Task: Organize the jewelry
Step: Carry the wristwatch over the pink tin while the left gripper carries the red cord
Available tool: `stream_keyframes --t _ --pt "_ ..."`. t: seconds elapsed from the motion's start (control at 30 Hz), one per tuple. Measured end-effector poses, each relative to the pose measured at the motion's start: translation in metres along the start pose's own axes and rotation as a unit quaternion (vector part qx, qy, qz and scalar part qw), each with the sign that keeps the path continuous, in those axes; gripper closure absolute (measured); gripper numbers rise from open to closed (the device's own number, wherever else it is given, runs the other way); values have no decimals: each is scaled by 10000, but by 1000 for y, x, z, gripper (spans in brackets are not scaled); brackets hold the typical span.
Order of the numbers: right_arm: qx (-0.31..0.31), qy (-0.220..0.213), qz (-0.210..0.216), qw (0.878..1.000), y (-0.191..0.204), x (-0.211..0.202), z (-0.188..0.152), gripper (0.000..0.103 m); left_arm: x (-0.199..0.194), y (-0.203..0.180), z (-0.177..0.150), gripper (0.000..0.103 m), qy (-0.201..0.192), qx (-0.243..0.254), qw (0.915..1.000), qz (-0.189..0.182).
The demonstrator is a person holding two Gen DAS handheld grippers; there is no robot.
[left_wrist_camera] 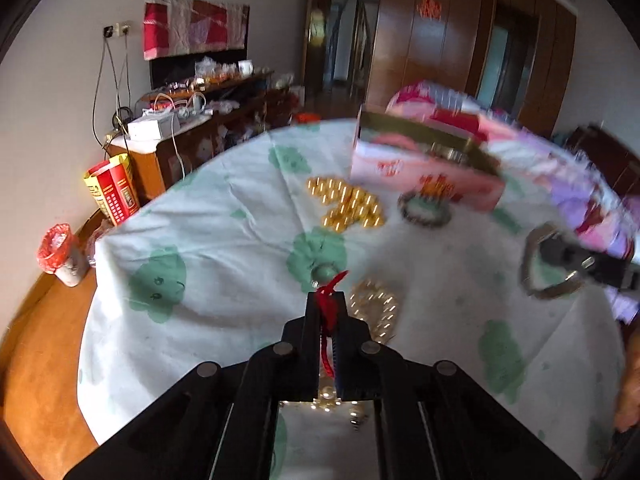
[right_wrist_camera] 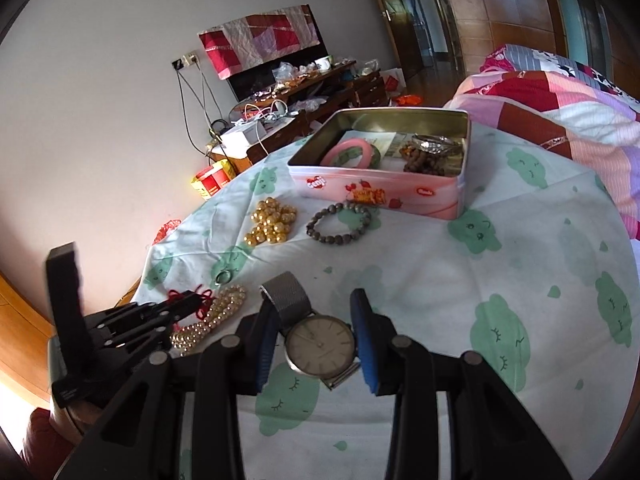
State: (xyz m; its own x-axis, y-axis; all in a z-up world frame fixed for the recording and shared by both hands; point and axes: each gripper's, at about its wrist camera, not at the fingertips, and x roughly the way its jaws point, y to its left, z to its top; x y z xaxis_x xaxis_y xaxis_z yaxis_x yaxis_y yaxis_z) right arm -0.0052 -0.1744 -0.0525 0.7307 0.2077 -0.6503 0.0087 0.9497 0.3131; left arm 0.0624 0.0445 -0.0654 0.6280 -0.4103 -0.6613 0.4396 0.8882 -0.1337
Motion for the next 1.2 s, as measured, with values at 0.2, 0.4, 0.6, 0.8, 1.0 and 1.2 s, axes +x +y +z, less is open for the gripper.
stream_keyframes --t 0.2,0.4,0.6,0.8,1.0,1.2 --pt "146 -109 -23 9998 -6 -7 0 65 -51 2 10 99 -787 -438 9957 -225" --pt "187 -239 -78 9995 -8 -13 1 65 -63 -11 15 99 -880 -415 9946 -361" --pt "210 -443 -188 9986 -13 -25 6 65 -60 -29 18 99 -875 -296 9936 -656" --pt "259 -651 -381 9968 -22 -35 14 65 -51 -51 26 99 -847 -182 9920 -921" --pt "374 -830 -574 9942 -36 -41 28 65 -44 -65 39 99 -925 -109 9892 -1134" --pt "379 -1010 -636 9921 -46 -36 57 65 -25 -74 70 99 -1105 -74 9859 -1255"
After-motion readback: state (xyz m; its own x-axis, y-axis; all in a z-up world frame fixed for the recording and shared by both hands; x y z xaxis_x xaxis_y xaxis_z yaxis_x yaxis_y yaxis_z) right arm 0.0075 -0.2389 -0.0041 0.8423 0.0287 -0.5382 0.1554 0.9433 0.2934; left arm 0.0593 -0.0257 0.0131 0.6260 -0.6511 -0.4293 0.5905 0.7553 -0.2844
